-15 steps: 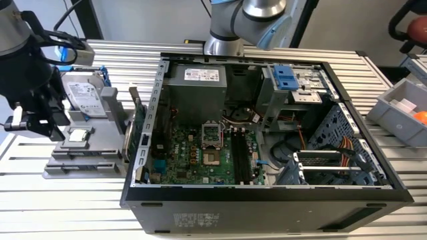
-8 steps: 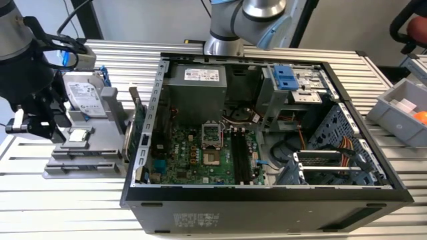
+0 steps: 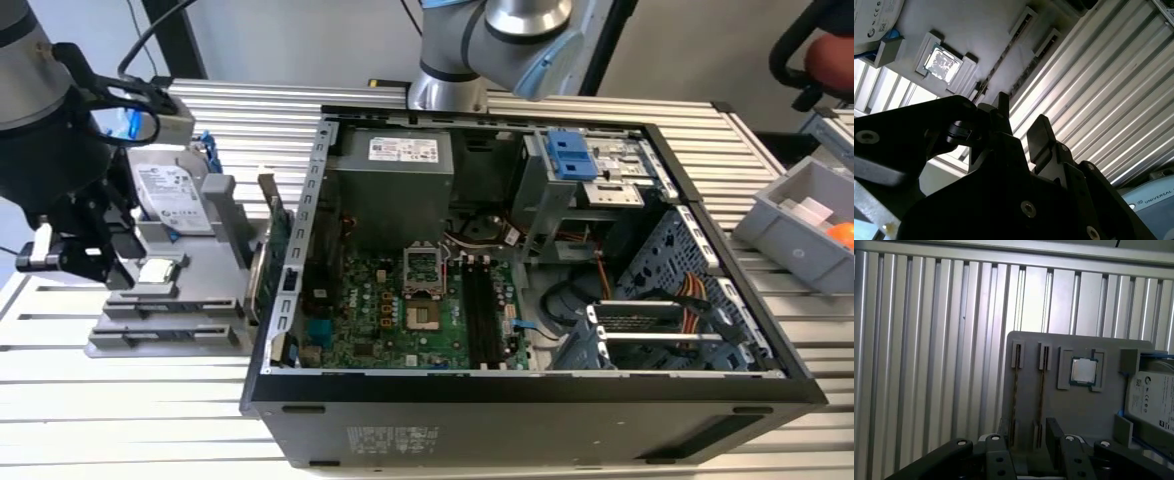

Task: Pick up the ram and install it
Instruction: 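Pick up the ram and move it above insertion slot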

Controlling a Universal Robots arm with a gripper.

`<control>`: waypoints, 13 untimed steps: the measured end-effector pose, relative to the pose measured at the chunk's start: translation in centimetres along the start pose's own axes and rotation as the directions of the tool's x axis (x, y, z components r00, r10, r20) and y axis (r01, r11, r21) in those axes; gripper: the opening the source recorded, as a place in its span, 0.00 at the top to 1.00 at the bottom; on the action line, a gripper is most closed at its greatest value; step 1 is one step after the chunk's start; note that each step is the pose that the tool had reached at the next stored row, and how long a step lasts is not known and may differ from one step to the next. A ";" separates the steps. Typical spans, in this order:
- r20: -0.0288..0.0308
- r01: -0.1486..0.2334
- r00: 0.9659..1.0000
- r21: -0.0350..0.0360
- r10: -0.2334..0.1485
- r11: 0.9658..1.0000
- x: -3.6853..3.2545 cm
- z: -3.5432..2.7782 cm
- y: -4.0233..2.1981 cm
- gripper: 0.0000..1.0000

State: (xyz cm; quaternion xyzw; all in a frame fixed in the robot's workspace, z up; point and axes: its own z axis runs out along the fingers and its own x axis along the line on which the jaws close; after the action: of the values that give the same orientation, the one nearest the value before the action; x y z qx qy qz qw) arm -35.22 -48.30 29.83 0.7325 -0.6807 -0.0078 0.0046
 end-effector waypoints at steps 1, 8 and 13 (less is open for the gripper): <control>0.000 0.000 1.000 0.000 0.000 1.000 0.00 0.06 0.00 0.00; 0.000 0.000 1.000 0.000 0.000 1.000 0.00 0.45 -0.01 0.00; 0.000 0.000 1.000 0.000 0.000 1.000 0.01 0.74 -0.01 0.00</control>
State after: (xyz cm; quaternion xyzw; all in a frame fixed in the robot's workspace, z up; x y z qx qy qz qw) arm -35.22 -48.31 29.09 0.7325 -0.6807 -0.0077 0.0047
